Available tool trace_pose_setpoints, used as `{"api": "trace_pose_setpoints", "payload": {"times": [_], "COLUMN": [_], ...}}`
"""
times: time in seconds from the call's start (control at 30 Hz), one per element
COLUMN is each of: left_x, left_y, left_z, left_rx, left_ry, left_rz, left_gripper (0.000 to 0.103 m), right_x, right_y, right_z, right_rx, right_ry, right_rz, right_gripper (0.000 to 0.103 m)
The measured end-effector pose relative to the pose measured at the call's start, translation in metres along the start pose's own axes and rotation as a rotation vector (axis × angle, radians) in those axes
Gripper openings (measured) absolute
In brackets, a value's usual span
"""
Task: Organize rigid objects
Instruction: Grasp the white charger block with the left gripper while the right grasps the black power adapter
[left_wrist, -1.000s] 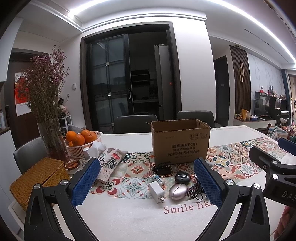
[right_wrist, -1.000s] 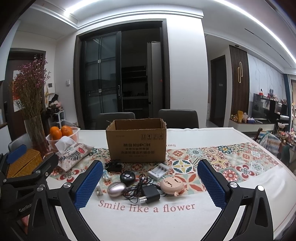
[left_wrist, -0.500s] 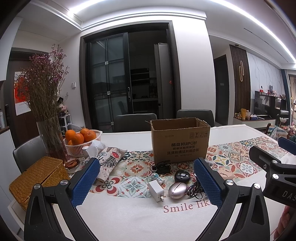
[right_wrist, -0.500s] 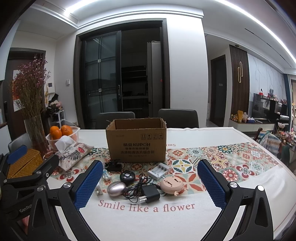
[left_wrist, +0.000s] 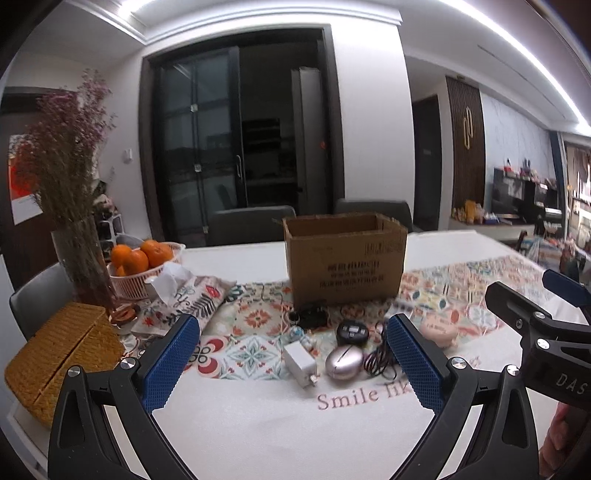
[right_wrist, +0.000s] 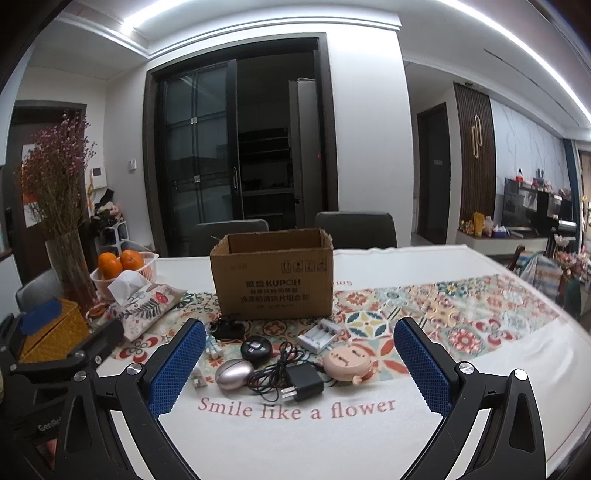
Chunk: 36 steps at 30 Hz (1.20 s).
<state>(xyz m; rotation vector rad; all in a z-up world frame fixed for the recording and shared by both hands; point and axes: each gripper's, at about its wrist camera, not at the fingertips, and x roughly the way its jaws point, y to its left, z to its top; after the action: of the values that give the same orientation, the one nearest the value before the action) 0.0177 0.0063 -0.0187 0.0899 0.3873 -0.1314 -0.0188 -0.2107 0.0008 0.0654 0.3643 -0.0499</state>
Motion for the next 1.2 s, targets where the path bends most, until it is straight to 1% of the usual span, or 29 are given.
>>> {"api": "trace_pose_setpoints", "payload": {"times": [0.17,0.33,0.4,0.57,0.63,0.73,0.8,0.9,0.93,1.03,1.1,1.17,1.2], "left_x": [0.020,0.045,0.054,0.076,0.085,0.099,0.108,0.123,0.128,0.145,0.154,0.166,0.170], "left_y": [0.002,0.000,-0.002,-0.004,-0.005,-0.008,-0.008,-0.008,-0.008,-0.008,-0.009,-0.009,-0.009], "left_z": [-0.008,-0.014,-0.017,-0.022,-0.024,-0.026,-0.025,-0.025,-0.025,-0.027,-0.030,-0.032,-0.033], "left_rx": [0.058,0.162,0.209,0.358,0.406,0.474,0.499,0.522,0.529,0.553,0.568,0.587,0.593], "left_ry": [0.052,0.097,0.110,0.118,0.131,0.142,0.156,0.195,0.213,0.270,0.303,0.352,0.369], "left_rz": [-0.037,-0.060,-0.075,-0.079,-0.097,-0.100,-0.113,-0.149,-0.171,-0.229,-0.261,-0.303,-0.315], "left_gripper": [0.103,0.103,0.103,0.103,0.103,0.103,0.103,0.101,0.101,0.096,0.093,0.087,0.086], "right_x": [0.018,0.038,0.047,0.073,0.082,0.097,0.106,0.120,0.124,0.135,0.145,0.154,0.159], "right_y": [0.005,0.012,0.015,0.021,0.024,0.029,0.031,0.032,0.031,0.031,0.034,0.038,0.039], "right_z": [-0.012,-0.023,-0.026,-0.033,-0.036,-0.040,-0.042,-0.044,-0.045,-0.049,-0.052,-0.055,-0.056], "right_rx": [0.006,-0.016,-0.027,-0.076,-0.093,-0.119,-0.130,-0.124,-0.116,-0.092,-0.093,-0.102,-0.100], "right_ry": [0.048,0.104,0.132,0.187,0.205,0.237,0.258,0.294,0.303,0.325,0.364,0.397,0.409], "right_rz": [-0.020,-0.044,-0.051,-0.072,-0.067,-0.065,-0.072,-0.071,-0.071,-0.075,-0.047,-0.040,-0.035], "right_gripper": [0.103,0.103,0.103,0.103,0.103,0.103,0.103,0.103,0.103,0.103,0.103,0.102,0.102]}}
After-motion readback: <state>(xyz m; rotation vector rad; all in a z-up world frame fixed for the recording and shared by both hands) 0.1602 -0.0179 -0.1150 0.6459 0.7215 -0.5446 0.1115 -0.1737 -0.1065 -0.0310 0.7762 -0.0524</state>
